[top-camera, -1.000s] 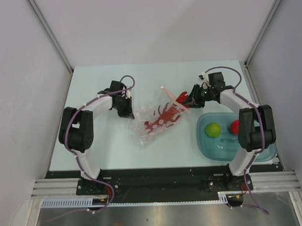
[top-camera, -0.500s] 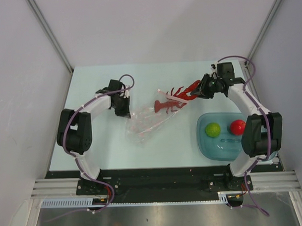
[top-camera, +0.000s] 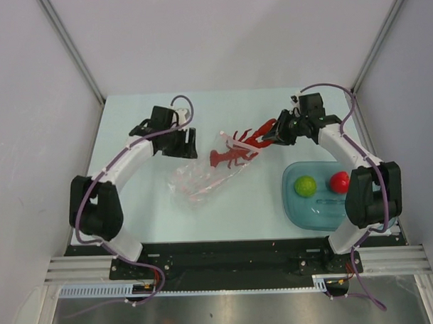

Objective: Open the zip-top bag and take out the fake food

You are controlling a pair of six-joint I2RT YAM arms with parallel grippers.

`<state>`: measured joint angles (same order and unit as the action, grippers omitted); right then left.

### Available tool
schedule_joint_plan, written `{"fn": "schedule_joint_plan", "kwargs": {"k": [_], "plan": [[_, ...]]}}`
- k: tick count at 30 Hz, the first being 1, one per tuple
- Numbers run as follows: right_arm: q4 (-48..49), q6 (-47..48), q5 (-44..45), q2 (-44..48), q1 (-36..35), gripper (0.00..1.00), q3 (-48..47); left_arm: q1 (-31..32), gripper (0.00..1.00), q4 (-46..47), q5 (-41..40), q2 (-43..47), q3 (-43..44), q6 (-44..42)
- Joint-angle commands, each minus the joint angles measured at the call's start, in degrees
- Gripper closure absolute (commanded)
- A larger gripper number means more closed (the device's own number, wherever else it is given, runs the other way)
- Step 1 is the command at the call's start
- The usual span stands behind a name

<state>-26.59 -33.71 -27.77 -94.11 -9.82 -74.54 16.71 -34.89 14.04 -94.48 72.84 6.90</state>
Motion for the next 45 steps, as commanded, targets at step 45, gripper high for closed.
{"fn": "schedule_joint_plan", "kwargs": {"k": [45], "plan": [[6.73, -7.59, -6.24, 6.30, 0.86, 1.00, 8.01, 36.82, 0.42, 15.21, -15.43, -0.79, -2.79, -14.45]]}}
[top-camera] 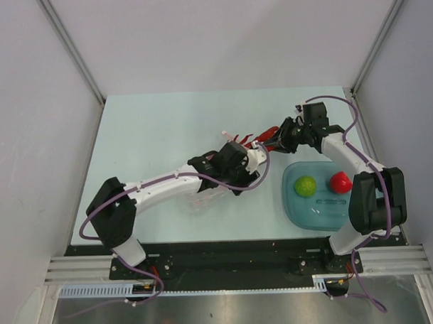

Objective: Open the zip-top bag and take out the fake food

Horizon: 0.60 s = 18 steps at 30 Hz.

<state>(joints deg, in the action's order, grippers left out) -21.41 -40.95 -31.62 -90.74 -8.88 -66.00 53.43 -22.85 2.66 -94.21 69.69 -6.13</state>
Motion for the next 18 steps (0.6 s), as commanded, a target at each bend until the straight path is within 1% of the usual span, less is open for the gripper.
{"fn": "schedule_joint_plan", "kwargs": {"k": [1, 2, 3, 7, 9, 11, 12, 13, 18], "plan": [[1.46, -0.45, -2.57, 2.85, -0.17, 1.00, -0.62, 0.10, 0.47, 2.90, -4.67, -1.41, 0.79, -1.25], [1.37, -0.36, -2.49, 2.94, -0.34, 1.00, -0.71, 0.10, 0.57, 2.20, -5.37, -2.37, 1.75, -0.82], [1.37, -0.36, -2.40, 3.02, -0.34, 1.00, -0.62, 0.10, 0.61, 1.68, -5.90, -2.81, 2.20, -0.81], [1.63, -0.36, -2.22, 2.94, -0.69, 1.00, -0.19, 0.10, 0.77, 1.23, -5.65, -2.91, 2.03, -2.39], [1.72, -0.18, -2.22, 2.76, -0.87, 1.00, -0.27, 0.18, 0.81, 1.14, -5.47, -2.29, 1.42, -2.83], [1.81, -0.10, -2.48, 1.97, -0.78, 1.00, -0.53, 0.18, 0.89, 1.23, -4.94, -1.68, 0.63, -3.45], [1.81, -0.01, -2.57, 1.71, -0.78, 1.00, -1.15, 0.18, 0.93, 1.06, -4.77, -1.15, 0.53, -3.62], [1.64, 0.08, -2.57, 1.36, -0.78, 1.00, -1.59, 0.18, 1.00, 0.79, -5.11, -0.89, 0.19, -3.62], [1.81, 0.87, -1.35, 0.65, -1.31, 1.00, -2.30, 0.18, 1.00, 2.28, -3.18, 2.62, -2.18, -3.98]]}}
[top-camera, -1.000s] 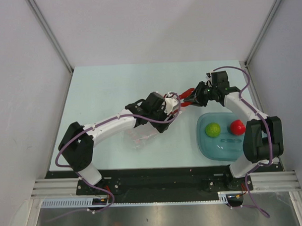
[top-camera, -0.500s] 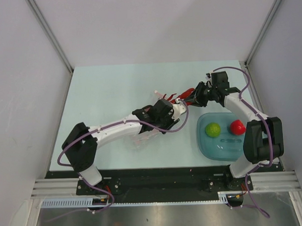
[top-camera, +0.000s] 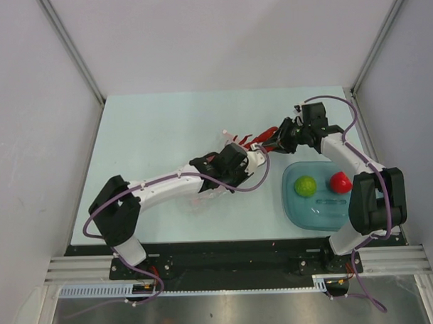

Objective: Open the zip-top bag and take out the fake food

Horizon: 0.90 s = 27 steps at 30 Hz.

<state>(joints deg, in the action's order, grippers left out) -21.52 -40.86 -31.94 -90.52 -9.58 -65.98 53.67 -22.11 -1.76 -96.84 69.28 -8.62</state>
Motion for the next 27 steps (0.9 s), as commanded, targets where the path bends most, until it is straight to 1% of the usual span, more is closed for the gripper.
{"fn": "schedule_joint_plan", "kwargs": {"k": [1, 7, 12, 14, 18, 21, 22, 23, 24, 25, 26, 27], "plan": [[2.18, 0.96, -0.93, 0.26, -0.61, 1.00, -2.14, -0.06, 1.00, 2.15, 2.80, 5.78, -2.82, -1.48], [2.01, 5.52, 0.21, -1.15, -1.40, 1.00, -1.79, -0.06, 1.00, 3.83, 8.43, 12.09, -6.43, -0.26], [3.23, 11.49, 1.97, -1.15, -2.10, 1.00, -2.58, -0.23, 1.00, 4.97, 13.26, 15.10, -8.19, 0.89], [4.64, 12.12, 1.89, -0.97, -2.19, 1.00, -2.49, -0.58, 1.00, 5.14, 14.58, 15.54, -8.98, 0.63], [5.87, 11.42, 0.92, -1.15, -2.11, 1.00, -3.54, -0.67, 1.00, 4.54, 15.65, 15.81, -10.30, -1.04], [2.55, 11.59, 0.57, -1.94, -2.11, 1.00, -4.87, -1.20, 1.00, 2.95, 13.89, 15.01, -9.60, -1.14], [2.19, 11.94, 0.57, -1.77, -2.02, 1.00, -4.52, -1.55, 0.95, 2.51, 13.80, 14.92, -8.38, -0.52], [1.92, 12.03, 0.74, -1.07, -1.93, 1.00, -3.99, -2.94, 0.87, 2.42, 14.32, 14.84, -7.50, 0.18], [1.57, 12.03, 1.00, -0.71, -1.84, 1.00, -2.94, -3.65, 0.63, 2.42, 14.68, 14.66, -6.36, 2.71], [1.57, 11.86, 0.75, -0.27, -1.49, 1.00, -2.41, -4.53, 0.55, 2.59, 15.11, 14.31, -3.56, 4.39], [1.83, 11.68, 0.48, 0.34, -1.32, 1.00, -1.97, -6.37, 0.49, 2.60, 16.34, 13.79, -1.88, 6.32], [1.92, 11.59, 0.13, 0.61, -1.14, 1.00, -1.79, -7.17, 0.41, 1.20, 17.13, 12.91, 0.05, 10.51]]}}
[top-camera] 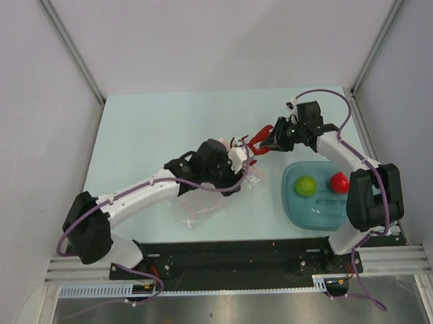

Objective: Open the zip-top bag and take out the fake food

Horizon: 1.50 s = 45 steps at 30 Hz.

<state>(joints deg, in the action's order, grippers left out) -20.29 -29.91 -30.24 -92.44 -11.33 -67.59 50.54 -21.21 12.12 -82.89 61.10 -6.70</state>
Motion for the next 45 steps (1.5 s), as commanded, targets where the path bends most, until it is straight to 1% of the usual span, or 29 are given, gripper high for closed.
{"fn": "schedule_joint_plan", "kwargs": {"k": [1, 2, 3, 4, 6, 7, 8, 11, 15, 21, 31, 34, 36, 38, 41, 45], "plan": [[0.61, 0.73, -1.75, 2.53, 0.52, 1.00, -0.17, -4.83, 0.39, -1.10, 3.87, -3.91, 13.12, 10.98], [0.52, 0.82, -1.93, 2.62, 0.52, 1.00, -0.17, -6.23, 0.39, -2.85, 3.70, -5.42, 15.52, 13.62], [0.17, 0.91, -2.02, 2.88, 0.35, 1.00, -0.26, -6.77, 0.39, -5.83, 3.18, -7.18, 17.54, 18.86], [0.08, 0.99, -2.02, 2.88, 0.26, 1.00, -0.17, -7.21, 0.38, -7.60, 2.74, -10.33, 21.13, 21.35], [-0.45, 1.17, -1.75, 3.23, 0.17, 1.00, -0.17, -8.27, 0.39, -12.42, 1.95, -14.03, 24.23, 26.45], [-0.54, 1.17, -1.75, 3.32, 0.17, 1.00, -0.08, -8.36, 0.38, -14.28, 1.25, -15.70, 27.37, 27.34], [-0.80, 1.26, -1.58, 3.50, 0.17, 1.00, 0.00, -8.44, 0.37, -15.86, 0.63, -18.94, 28.80, 27.79], [-1.24, 1.78, -1.58, 3.94, 0.17, 1.00, 0.27, -8.44, 0.37, -18.25, -2.01, -22.65, 32.06, 30.33], [-1.50, 1.79, -1.49, 4.64, 0.17, 1.00, 0.79, -8.44, 0.38, -19.39, -8.94, -25.73, 35.92, 32.62], [-1.33, 1.87, -1.58, 5.34, 0.08, 1.00, 1.93, -8.44, 0.37, -21.32, -11.59, -30.04, 40.67, 34.65], [-0.80, 1.44, -1.40, 5.78, -0.01, 1.00, 2.64, -8.18, 0.41, -22.91, -11.94, -30.58, 38.48, 35.35], [-0.45, 1.17, -1.40, 5.52, 0.08, 1.00, 2.64, -8.01, 0.43, -23.52, -11.42, -30.84, 38.30, 35.09], [-0.36, 1.17, -1.49, 5.43, -0.01, 1.00, 2.55, -8.01, 0.49, -23.26, -9.93, -30.93, 37.26, 34.65], [-0.18, 1.08, -1.49, 5.34, -0.01, 1.00, 2.47, -8.01, 0.51, -21.69, -9.13, -30.49, 36.03, 34.56], [-0.10, 0.91, -1.49, 5.52, -0.09, 1.00, 2.29, -8.01, 0.51, -19.66, -7.82, -30.48, 34.00, 34.47], [-0.10, 0.91, -1.58, 5.52, -0.18, 1.00, 2.11, -8.09, 0.50, -19.04, -7.37, -32.24, 34.61, 34.12]]}}
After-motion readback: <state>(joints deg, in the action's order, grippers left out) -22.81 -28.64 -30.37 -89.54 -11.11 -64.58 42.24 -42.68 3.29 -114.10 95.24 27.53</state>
